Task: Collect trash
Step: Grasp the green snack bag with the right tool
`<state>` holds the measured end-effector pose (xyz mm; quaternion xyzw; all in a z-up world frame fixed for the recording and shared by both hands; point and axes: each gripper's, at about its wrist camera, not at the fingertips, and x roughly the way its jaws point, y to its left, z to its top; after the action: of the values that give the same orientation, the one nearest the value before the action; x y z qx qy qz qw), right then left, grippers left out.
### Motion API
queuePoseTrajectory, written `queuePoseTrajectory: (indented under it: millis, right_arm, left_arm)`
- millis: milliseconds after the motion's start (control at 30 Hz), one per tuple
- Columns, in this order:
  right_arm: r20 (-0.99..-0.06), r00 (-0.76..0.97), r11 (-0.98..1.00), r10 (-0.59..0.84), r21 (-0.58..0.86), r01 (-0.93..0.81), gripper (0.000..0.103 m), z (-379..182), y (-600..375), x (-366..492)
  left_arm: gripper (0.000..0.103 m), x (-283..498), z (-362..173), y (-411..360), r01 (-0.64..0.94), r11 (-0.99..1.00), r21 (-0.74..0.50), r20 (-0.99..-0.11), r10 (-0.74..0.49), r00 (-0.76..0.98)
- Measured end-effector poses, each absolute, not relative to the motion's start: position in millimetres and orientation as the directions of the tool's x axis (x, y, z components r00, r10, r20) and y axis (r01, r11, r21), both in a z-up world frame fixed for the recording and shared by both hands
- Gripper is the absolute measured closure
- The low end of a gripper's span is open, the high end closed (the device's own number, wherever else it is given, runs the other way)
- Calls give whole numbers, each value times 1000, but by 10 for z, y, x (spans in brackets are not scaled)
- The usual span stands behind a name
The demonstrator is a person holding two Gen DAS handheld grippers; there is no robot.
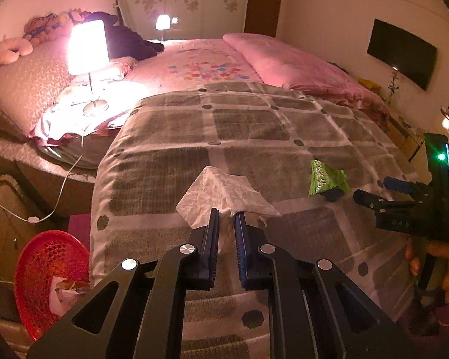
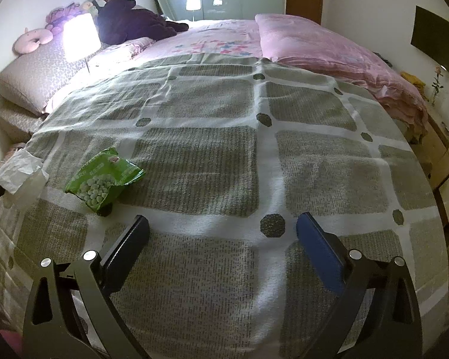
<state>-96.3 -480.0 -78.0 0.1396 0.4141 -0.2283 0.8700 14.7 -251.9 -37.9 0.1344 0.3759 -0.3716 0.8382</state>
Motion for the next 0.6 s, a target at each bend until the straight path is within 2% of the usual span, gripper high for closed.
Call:
queuePoseTrajectory:
  millis: [333, 600]
  right_arm:
    - [-789, 559, 882, -255, 47, 469, 6, -785, -4793, -947]
    - [-736, 664, 968, -130, 50, 244, 6, -571, -4428, -818]
  left_arm:
    - [93, 130, -377, -2472, 723, 689, -49, -727, -521, 447]
    - [93, 166, -404, -2443, 717, 695, -52, -731, -516, 447]
